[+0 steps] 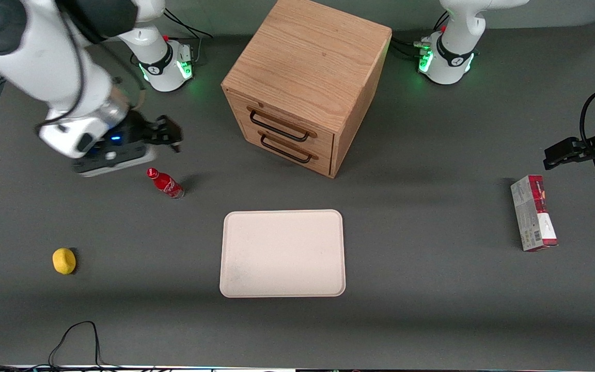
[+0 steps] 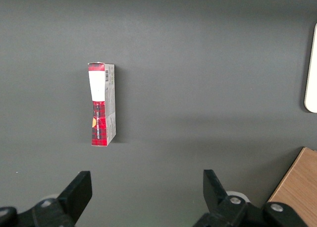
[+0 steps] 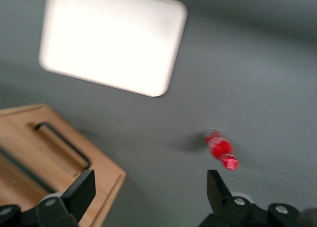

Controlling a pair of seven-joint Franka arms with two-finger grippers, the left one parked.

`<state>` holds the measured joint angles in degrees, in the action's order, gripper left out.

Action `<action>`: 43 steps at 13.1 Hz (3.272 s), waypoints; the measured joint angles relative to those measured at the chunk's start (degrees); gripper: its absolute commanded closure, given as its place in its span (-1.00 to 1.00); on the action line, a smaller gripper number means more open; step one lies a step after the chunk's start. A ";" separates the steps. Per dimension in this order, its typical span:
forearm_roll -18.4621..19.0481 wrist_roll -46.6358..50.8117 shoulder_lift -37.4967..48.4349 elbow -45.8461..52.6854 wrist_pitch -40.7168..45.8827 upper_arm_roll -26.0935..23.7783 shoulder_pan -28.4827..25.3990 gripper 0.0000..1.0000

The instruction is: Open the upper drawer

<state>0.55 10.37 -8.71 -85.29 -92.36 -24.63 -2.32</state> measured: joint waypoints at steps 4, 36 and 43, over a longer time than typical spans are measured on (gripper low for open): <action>-3.43 -6.37 -5.92 2.00 0.18 -11.17 -0.11 -1.00; 2.10 -29.63 -17.06 -11.42 -15.19 -15.28 0.12 -1.00; 3.81 -34.20 -19.62 -6.31 -15.54 -10.73 0.73 -1.00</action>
<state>4.36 -23.82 -28.33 -91.60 -107.89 -35.37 -1.59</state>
